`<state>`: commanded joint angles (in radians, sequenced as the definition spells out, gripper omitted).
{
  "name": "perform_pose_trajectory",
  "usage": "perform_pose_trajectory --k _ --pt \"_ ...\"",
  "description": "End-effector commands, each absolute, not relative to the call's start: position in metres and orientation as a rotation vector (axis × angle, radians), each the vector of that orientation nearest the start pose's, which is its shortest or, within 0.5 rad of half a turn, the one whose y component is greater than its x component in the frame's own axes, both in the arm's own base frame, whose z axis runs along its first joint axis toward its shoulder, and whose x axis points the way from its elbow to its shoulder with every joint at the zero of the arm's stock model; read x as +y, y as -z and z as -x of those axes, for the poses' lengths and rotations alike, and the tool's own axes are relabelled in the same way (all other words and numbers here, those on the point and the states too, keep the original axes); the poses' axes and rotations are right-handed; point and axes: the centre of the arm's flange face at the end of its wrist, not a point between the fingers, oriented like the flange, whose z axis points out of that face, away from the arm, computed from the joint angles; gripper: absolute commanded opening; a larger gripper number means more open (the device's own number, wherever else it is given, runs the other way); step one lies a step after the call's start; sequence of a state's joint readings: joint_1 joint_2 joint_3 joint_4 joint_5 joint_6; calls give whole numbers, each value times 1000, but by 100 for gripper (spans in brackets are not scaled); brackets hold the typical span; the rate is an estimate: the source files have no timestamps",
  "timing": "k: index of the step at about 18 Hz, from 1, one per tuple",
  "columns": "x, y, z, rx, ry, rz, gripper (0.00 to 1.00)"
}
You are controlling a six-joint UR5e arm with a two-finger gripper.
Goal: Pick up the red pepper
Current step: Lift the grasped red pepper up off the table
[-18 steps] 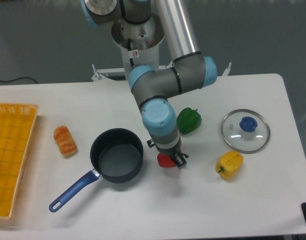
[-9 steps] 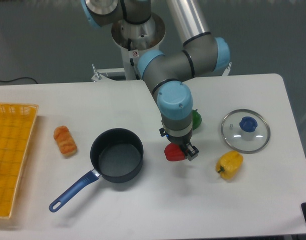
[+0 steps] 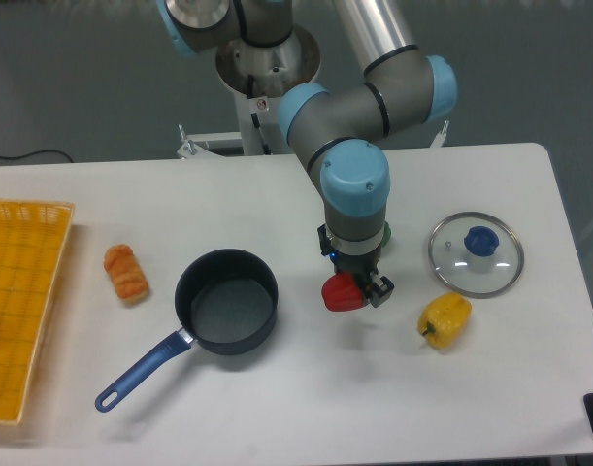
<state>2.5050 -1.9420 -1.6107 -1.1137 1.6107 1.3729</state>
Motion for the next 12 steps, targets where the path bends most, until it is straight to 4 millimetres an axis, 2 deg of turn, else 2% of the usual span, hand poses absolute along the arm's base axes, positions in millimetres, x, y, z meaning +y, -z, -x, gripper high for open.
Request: perform_pose_trajectory --k 12 --pt "469 -307 422 675 -85 3079 68"
